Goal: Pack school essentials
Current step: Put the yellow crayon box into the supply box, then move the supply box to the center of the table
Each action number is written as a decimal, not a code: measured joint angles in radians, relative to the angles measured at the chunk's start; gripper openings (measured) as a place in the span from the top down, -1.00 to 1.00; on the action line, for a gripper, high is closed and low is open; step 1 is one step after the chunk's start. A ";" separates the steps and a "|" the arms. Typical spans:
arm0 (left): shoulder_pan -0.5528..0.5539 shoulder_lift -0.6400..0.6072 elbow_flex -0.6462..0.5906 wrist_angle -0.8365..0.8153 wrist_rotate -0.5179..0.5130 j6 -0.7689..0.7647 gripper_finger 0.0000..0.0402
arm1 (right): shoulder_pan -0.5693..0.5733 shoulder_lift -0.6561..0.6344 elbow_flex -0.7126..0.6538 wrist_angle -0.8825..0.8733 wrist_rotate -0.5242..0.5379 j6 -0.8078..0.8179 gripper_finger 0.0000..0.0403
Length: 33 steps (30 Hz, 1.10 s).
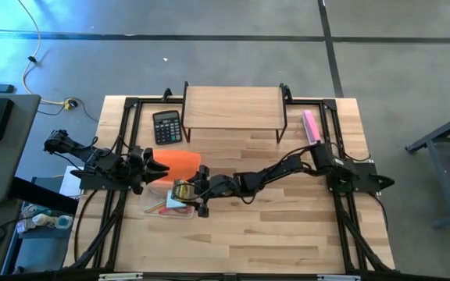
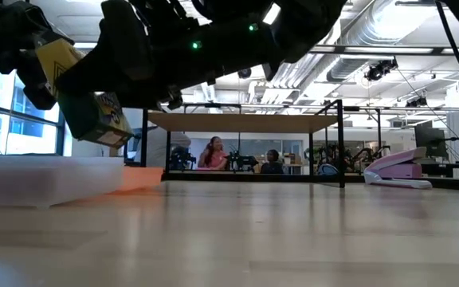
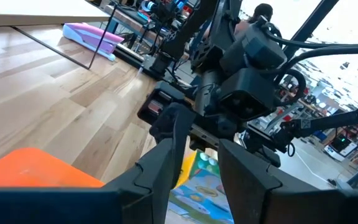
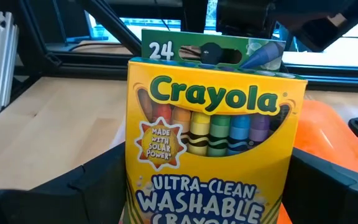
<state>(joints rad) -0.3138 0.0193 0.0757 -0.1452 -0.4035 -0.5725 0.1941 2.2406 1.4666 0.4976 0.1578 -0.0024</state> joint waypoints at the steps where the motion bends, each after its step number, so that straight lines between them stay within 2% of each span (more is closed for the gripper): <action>1: 0.000 0.000 0.000 0.000 0.000 0.000 0.42 | -0.002 0.000 0.000 -0.001 -0.003 0.001 -0.65; 8: 0.000 0.000 0.000 0.000 0.000 0.000 0.42 | -0.004 0.000 0.000 -0.002 -0.021 -0.016 -0.69; 18: 0.000 0.000 0.000 0.000 0.000 0.000 0.42 | -0.004 0.000 0.000 0.019 -0.045 -0.042 -0.97; 26: 0.000 0.000 0.000 0.000 0.000 0.000 0.42 | -0.003 -0.002 0.000 0.020 -0.017 -0.047 -0.97; 33: 0.000 0.000 0.000 0.000 0.000 0.000 0.42 | 0.011 -0.011 0.014 -0.010 0.002 0.152 -0.97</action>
<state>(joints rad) -0.3141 0.0193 0.0757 -0.1452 -0.4038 -0.5728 0.2049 2.2292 1.4802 0.4873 0.1595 0.1496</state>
